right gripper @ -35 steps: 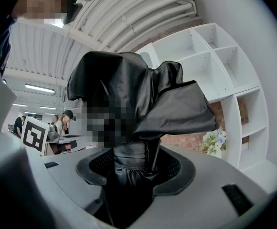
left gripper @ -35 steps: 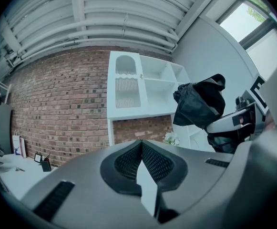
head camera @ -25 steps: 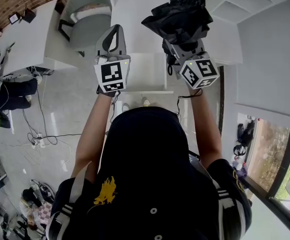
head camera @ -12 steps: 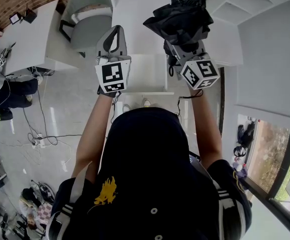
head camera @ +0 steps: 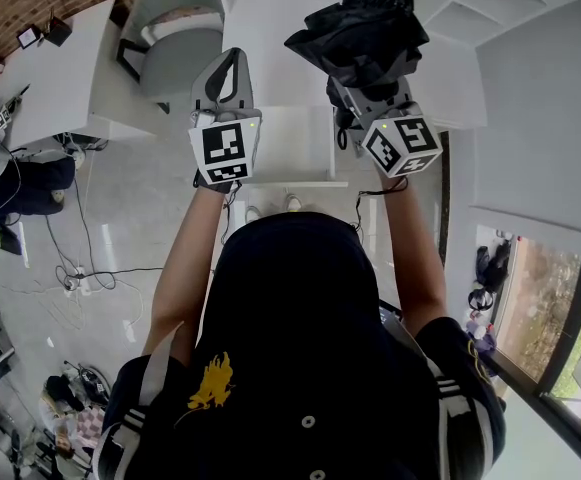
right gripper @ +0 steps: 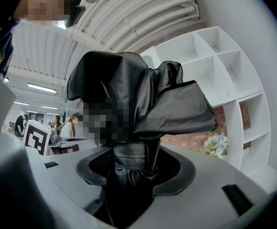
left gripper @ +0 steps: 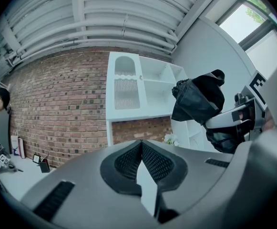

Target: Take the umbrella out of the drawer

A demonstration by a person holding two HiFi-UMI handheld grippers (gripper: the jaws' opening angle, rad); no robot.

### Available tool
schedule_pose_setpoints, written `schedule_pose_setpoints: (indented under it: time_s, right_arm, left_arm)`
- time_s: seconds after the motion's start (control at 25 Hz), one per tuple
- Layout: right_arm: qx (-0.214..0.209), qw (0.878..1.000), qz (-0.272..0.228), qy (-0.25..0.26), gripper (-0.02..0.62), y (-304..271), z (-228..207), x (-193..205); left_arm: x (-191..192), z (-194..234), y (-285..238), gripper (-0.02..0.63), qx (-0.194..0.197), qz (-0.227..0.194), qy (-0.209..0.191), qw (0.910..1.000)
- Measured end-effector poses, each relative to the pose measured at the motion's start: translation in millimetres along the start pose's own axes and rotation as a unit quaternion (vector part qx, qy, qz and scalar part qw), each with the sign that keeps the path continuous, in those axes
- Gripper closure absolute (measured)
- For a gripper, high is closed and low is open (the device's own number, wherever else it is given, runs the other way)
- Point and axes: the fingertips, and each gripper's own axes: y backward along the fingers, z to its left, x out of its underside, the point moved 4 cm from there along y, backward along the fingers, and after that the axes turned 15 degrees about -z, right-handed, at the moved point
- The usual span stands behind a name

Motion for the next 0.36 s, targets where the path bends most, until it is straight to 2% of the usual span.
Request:
schedule_pose_setpoints:
  time_s: [0.12, 0.36]
  right_arm:
    - [-0.01, 1.0, 0.002, 0.0, 0.347, -1.6, 3.6, -4.3]
    - [-0.047, 0.998, -0.039, -0.007, 0.347, -33.1, 0.7, -13.6]
  left_arm:
    - [-3.3, 2.0, 2.3, 0.589, 0.002, 0.0, 0.004, 1.0]
    - [-11.6, 20.1, -13.6, 0.589, -0.024, -0.045, -0.013, 0.9986]
